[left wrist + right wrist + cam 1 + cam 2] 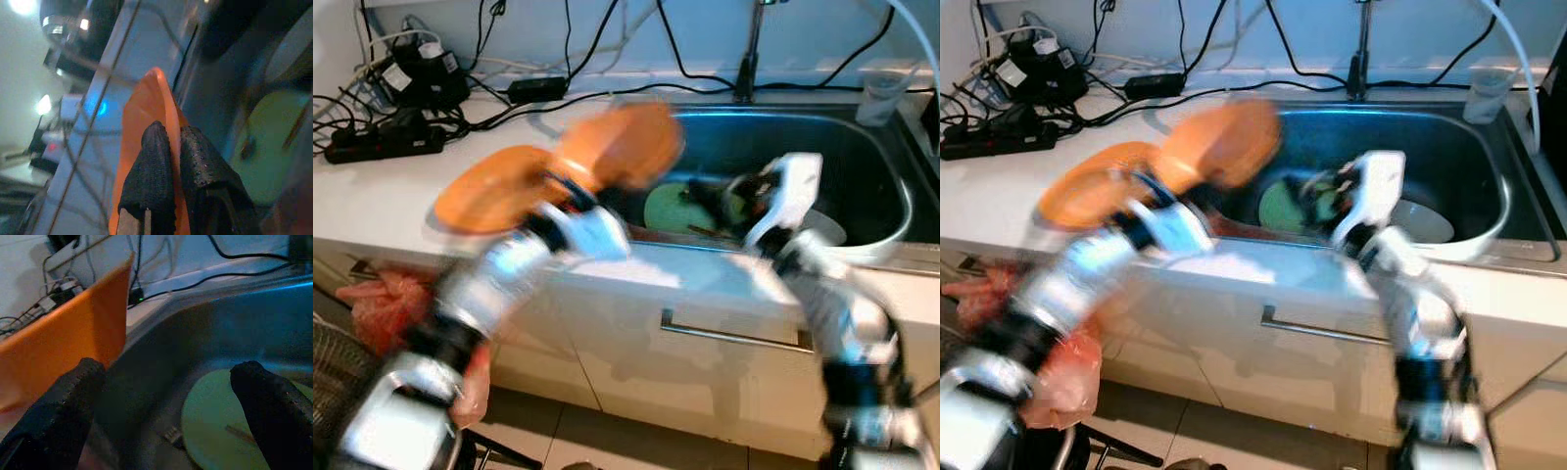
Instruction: Kitchen organization
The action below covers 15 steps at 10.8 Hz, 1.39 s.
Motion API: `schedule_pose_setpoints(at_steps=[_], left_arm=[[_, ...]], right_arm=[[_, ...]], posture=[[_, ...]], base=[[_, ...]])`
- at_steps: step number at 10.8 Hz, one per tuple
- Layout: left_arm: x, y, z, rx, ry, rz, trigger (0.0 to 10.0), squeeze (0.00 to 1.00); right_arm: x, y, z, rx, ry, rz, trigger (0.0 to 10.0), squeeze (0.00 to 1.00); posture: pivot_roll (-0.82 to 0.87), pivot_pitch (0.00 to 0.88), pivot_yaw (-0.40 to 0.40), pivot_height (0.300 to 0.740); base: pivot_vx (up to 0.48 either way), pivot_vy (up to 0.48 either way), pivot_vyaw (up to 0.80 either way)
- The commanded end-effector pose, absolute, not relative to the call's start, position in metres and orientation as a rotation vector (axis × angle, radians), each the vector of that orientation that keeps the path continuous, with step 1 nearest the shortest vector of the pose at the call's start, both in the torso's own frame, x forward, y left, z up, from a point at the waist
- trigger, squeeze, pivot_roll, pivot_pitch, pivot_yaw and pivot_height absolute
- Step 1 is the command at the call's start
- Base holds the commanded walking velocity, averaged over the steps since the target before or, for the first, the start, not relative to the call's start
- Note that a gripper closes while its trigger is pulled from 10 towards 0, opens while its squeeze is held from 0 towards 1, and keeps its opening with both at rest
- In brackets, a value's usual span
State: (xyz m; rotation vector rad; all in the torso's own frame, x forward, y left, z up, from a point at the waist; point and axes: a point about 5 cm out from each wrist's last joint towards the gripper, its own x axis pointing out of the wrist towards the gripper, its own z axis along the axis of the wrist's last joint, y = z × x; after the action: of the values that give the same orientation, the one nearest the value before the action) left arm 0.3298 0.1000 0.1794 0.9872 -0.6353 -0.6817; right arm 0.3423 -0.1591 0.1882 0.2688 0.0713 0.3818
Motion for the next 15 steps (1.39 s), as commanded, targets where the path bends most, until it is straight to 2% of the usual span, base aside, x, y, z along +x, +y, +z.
schedule_pose_setpoints(at_steps=[1,2,4,5,12,13,14,15], left_arm=[[0.327,0.099,0.194,0.991,-0.732,-0.64,0.0,0.0],[0.325,0.094,0.197,0.987,-0.769,-0.649,0.0,0.0],[0.328,0.081,0.204,1.005,-0.798,-0.668,0.0,0.0],[0.33,0.077,0.207,1.009,-0.812,-0.668,0.0,0.0],[0.341,0.075,0.204,1.078,-0.827,-0.698,0.0,0.0],[0.341,0.072,0.202,1.091,-0.835,-0.711,0.0,0.0],[0.341,0.071,0.201,1.09,-0.84,-0.711,0.0,0.0],[0.342,0.07,0.201,1.088,-0.839,-0.706,0.0,0.0]], right_arm=[[0.347,-0.161,0.193,0.306,0.082,0.398,10.0,0.0],[0.354,-0.166,0.203,0.352,0.084,0.398,10.0,0.0],[0.363,-0.169,0.217,0.324,0.076,0.415,10.0,0.75],[0.364,-0.169,0.218,0.32,0.078,0.418,10.0,1.0],[0.368,-0.168,0.233,0.312,0.056,0.446,10.0,1.0],[0.371,-0.169,0.237,0.325,0.05,0.44,10.0,0.61],[0.374,-0.17,0.243,0.327,0.036,0.443,10.0,0.09],[0.378,-0.168,0.252,0.318,0.012,0.46,10.0,0.0]], posture=[[0.07,0.0,0.098,0.74],[0.06,0.0,0.082,0.74],[0.05,0.0,0.066,0.74],[0.05,0.0,0.066,0.74],[0.04,0.0,0.053,0.74],[0.04,0.0,0.054,0.74],[0.04,0.0,0.054,0.74],[0.04,0.0,0.054,0.74]], base=[[0.0,0.0,0.0],[0.0,0.0,0.0],[0.0,0.0,0.0],[0.0,0.0,0.0],[0.0,0.0,0.0],[0.0,0.0,0.0],[0.0,0.0,0.0],[0.0,0.0,0.0]])
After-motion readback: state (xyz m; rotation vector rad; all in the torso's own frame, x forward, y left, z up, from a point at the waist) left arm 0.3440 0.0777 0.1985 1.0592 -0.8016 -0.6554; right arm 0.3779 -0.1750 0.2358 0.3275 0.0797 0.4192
